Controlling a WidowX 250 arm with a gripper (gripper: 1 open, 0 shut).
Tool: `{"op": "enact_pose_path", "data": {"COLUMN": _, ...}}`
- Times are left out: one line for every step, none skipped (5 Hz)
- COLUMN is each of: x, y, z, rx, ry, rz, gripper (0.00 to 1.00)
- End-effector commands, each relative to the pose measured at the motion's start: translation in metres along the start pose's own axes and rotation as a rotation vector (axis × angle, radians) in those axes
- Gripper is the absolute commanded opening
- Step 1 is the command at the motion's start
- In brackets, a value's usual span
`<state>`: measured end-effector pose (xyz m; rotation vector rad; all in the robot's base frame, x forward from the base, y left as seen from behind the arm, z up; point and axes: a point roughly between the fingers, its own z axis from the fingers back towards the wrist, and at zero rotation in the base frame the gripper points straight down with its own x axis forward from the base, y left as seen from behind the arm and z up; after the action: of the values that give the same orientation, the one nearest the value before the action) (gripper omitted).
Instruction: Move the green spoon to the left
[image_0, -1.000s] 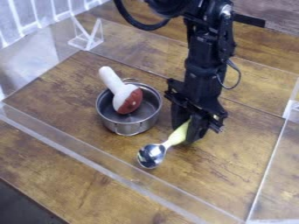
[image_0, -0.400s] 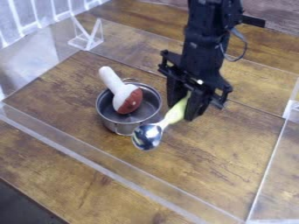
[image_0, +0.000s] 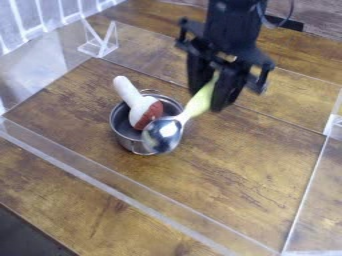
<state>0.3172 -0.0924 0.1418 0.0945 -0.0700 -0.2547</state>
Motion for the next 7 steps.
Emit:
{"op": "enact_pose_path", "data": {"x": -0.015, "y": 0.002, "z": 0.022, "rx": 0.006, "ry": -0.077, "rz": 0.035, "gripper": 0.00}}
{"op": "enact_pose_path", "data": {"x": -0.028, "y": 0.006, "z": 0.012, "rx": 0.008, "ry": -0.066, "rz": 0.083, "gripper": 0.00}}
{"op": "enact_pose_path", "data": {"x": -0.023, "y": 0.014, "z": 0.017, "rx": 0.026, "ry": -0.093, "rz": 0.127, "gripper": 0.00}}
{"op": "enact_pose_path", "data": {"x": -0.015, "y": 0.009, "z": 0.020, "rx": 0.022, "ry": -0.110, "rz": 0.081, "gripper": 0.00}}
{"op": "enact_pose_path", "data": {"x": -0.009, "y": 0.002, "z": 0.018, "rx": 0.020, "ry": -0.122, "rz": 0.033, "gripper": 0.00}}
{"op": "enact_pose_path", "data": {"x": -0.013, "y": -0.003, "z": 0.012, "rx": 0.025, "ry": -0.125, "rz": 0.067, "gripper": 0.00}}
{"op": "enact_pose_path", "data": {"x": -0.020, "y": -0.004, "z": 0.011, "rx": 0.032, "ry": -0.125, "rz": 0.111, "gripper": 0.00}}
